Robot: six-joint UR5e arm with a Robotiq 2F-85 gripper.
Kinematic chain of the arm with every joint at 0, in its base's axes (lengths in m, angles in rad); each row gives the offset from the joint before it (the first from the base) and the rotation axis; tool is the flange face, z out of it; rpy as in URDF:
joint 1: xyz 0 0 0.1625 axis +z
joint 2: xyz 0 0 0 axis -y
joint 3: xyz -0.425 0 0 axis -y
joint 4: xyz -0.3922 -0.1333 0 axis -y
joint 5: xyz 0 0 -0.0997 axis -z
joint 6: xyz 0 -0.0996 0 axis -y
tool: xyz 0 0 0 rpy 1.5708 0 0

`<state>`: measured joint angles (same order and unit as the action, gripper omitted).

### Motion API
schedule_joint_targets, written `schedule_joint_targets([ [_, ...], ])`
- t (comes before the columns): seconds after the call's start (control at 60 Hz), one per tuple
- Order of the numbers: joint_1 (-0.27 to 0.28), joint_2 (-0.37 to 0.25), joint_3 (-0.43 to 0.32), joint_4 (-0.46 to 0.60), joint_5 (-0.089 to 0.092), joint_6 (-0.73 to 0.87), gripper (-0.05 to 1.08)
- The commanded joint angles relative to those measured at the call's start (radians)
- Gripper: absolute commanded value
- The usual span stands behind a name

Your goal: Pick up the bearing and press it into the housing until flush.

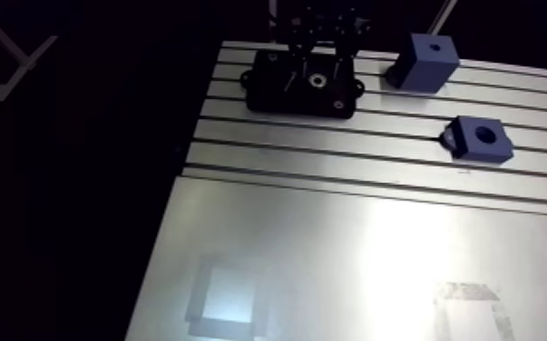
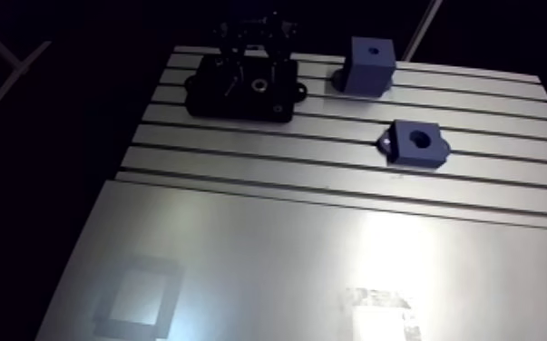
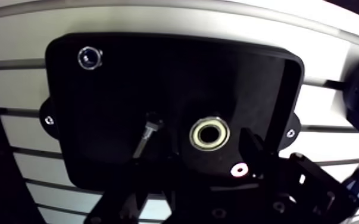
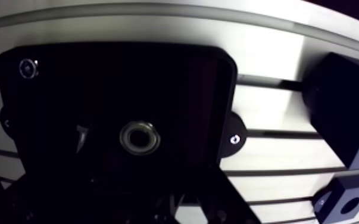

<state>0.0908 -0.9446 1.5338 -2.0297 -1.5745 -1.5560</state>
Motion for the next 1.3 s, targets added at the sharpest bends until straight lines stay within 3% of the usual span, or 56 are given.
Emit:
schedule_joint_targets([
  [0.017,0.0,0.001,0.009,-0.001,0.0,-0.002,0.39],
  [0.817,0.0,0.014,0.006,-0.027,0.0,-0.006,0.39],
  [1.3,-0.002,0.014,0.006,-0.025,0.001,-0.006,0.48],
])
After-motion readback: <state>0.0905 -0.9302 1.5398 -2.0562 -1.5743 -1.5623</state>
